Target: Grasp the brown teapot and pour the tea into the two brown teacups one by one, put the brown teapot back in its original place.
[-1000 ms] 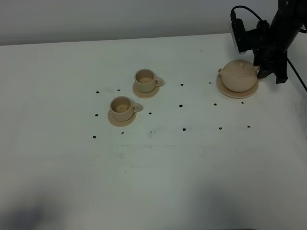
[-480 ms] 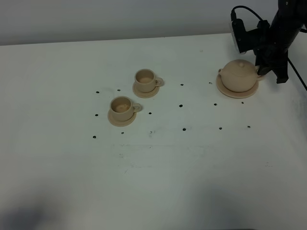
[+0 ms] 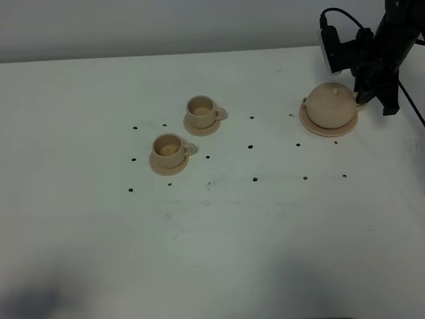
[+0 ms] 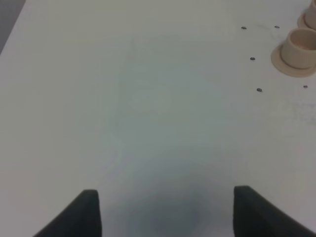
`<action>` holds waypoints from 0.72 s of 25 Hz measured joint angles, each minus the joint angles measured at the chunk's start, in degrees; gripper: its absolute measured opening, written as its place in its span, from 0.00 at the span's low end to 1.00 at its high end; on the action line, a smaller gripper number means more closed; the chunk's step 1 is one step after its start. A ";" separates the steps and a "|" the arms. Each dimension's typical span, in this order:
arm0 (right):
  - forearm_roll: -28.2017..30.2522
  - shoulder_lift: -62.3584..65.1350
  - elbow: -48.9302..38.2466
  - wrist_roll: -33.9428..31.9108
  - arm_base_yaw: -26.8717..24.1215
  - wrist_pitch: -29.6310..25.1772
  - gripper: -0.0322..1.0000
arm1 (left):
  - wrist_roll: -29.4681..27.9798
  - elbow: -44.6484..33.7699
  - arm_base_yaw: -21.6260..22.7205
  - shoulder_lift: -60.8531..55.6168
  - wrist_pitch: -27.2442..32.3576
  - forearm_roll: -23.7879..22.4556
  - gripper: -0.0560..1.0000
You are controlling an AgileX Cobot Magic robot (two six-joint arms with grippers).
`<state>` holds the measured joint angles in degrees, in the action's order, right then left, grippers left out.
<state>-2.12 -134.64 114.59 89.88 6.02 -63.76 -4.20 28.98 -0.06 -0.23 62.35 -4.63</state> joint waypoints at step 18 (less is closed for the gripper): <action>-3.50 -0.27 4.47 -6.62 0.11 -6.11 0.12 | 0.00 0.00 0.00 0.00 0.00 0.00 0.61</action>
<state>-5.62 -134.91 119.05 83.27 6.13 -69.87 -4.20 28.98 -0.06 -0.23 62.35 -4.63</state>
